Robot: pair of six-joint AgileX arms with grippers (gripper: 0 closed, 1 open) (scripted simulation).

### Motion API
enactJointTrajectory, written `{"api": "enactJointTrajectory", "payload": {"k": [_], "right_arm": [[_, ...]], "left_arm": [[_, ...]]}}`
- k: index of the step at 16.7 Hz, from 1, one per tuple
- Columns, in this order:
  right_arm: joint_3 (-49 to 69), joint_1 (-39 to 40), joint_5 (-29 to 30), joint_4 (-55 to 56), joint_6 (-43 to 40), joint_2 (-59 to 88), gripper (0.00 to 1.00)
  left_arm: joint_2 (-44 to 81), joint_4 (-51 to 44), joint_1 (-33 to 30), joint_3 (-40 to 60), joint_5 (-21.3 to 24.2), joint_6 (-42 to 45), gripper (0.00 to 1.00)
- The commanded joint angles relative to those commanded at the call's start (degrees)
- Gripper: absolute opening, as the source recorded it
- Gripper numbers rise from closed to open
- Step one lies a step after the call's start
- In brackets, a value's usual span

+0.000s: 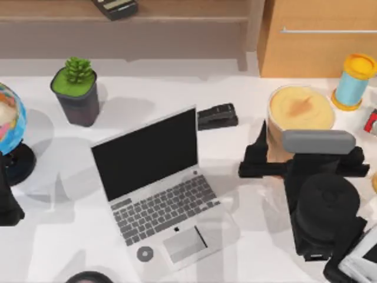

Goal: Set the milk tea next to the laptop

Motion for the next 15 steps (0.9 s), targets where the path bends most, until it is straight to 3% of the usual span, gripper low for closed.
{"api": "enactJointTrajectory", "payload": {"k": [6, 15], "right_arm": [[2.36, 5.12, 2.29, -2.57, 1.79, -5.39, 0.0], [1.75, 16.13, 10.73, -16.21, 6.35, -12.08, 0.0]], "left_arm": [[0.0, 0.0, 0.0, 0.0, 0.0, 0.0, 1.0], [0.0, 0.0, 0.0, 0.0, 0.0, 0.0, 1.0]]}}
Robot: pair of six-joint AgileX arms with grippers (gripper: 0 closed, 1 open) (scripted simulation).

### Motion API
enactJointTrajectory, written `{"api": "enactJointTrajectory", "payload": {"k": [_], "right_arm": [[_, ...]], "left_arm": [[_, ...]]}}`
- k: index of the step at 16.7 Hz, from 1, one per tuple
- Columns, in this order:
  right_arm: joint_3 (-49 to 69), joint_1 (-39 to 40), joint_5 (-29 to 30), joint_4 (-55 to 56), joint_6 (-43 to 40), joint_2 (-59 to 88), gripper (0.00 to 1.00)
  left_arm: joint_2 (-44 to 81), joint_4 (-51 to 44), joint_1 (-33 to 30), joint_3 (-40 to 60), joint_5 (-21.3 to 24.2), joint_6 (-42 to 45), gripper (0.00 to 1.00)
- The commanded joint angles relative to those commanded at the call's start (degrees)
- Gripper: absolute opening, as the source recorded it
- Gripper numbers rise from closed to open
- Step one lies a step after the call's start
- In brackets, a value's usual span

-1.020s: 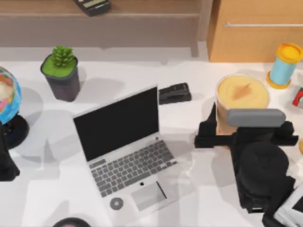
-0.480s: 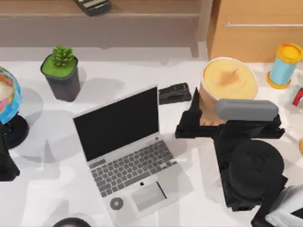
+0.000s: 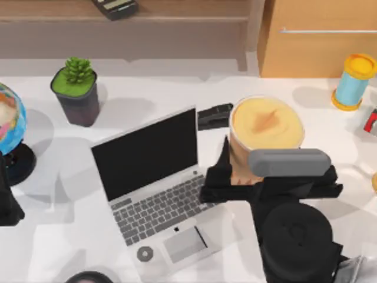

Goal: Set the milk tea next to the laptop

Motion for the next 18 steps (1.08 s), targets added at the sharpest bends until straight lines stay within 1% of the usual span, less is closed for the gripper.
{"api": "enactJointTrajectory", "payload": {"k": [5, 10, 13, 18], "right_arm": [[-0.95, 5.01, 6.01, -8.12, 2.85, -2.73, 0.0], [-1.71, 7.75, 11.14, -13.84, 5.18, -4.4, 0.0], [-1.9, 8.28, 12.59, -15.25, 5.81, -4.79, 0.0], [-1.72, 8.02, 12.56, -15.26, 5.9, -4.6, 0.0]], "left_arm": [[0.0, 0.0, 0.0, 0.0, 0.0, 0.0, 1.0], [0.0, 0.0, 0.0, 0.0, 0.0, 0.0, 1.0], [0.0, 0.0, 0.0, 0.0, 0.0, 0.0, 1.0], [0.0, 0.0, 0.0, 0.0, 0.0, 0.0, 1.0]]}}
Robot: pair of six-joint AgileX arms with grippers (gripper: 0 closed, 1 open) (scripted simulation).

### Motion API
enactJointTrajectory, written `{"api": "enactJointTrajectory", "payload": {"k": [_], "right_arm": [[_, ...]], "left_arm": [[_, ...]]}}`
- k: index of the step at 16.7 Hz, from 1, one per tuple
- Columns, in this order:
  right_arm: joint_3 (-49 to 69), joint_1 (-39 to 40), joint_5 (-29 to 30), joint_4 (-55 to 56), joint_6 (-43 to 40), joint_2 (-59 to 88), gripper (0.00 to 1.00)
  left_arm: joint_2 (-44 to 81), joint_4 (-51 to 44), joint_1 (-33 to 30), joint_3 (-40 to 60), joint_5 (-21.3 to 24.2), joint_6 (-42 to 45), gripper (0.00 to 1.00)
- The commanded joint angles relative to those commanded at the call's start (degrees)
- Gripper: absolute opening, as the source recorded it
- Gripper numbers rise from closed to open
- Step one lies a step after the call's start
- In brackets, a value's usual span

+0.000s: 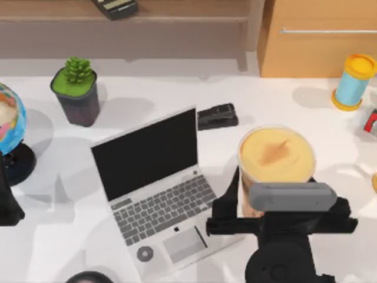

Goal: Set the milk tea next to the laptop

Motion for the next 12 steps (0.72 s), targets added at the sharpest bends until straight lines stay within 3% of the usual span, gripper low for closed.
{"api": "enactJointTrajectory", "payload": {"k": [12], "right_arm": [[0.65, 0.94, -1.73, 6.16, -0.53, 1.74, 0.0]], "left_arm": [[0.0, 0.0, 0.0, 0.0, 0.0, 0.0, 1.0]]}}
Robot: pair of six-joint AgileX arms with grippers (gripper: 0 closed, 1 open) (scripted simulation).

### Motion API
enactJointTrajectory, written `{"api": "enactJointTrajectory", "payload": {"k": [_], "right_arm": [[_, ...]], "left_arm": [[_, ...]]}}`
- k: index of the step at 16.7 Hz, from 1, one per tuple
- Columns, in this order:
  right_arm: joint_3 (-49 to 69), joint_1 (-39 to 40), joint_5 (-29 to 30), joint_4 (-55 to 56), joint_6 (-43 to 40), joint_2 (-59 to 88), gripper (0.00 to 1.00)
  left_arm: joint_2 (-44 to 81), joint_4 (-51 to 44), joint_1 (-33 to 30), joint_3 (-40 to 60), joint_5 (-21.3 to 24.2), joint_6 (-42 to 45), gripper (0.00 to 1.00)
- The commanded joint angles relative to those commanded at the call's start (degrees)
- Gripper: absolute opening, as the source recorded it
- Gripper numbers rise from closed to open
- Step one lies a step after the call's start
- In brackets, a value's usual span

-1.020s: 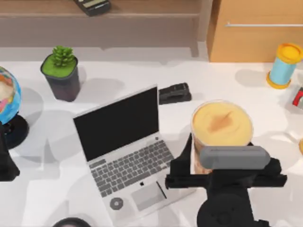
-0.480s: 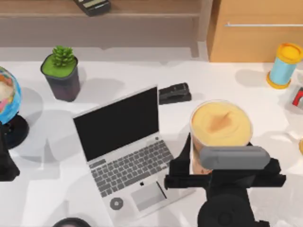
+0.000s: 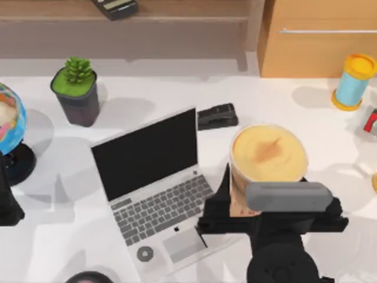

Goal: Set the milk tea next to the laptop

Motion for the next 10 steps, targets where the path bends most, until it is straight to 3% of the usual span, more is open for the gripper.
{"api": "enactJointTrajectory", "payload": {"k": [10], "right_arm": [[-1.27, -0.54, 1.99, 5.32, 0.4, 6.32, 0.0]], "left_arm": [[0.0, 0.0, 0.0, 0.0, 0.0, 0.0, 1.0]]}}
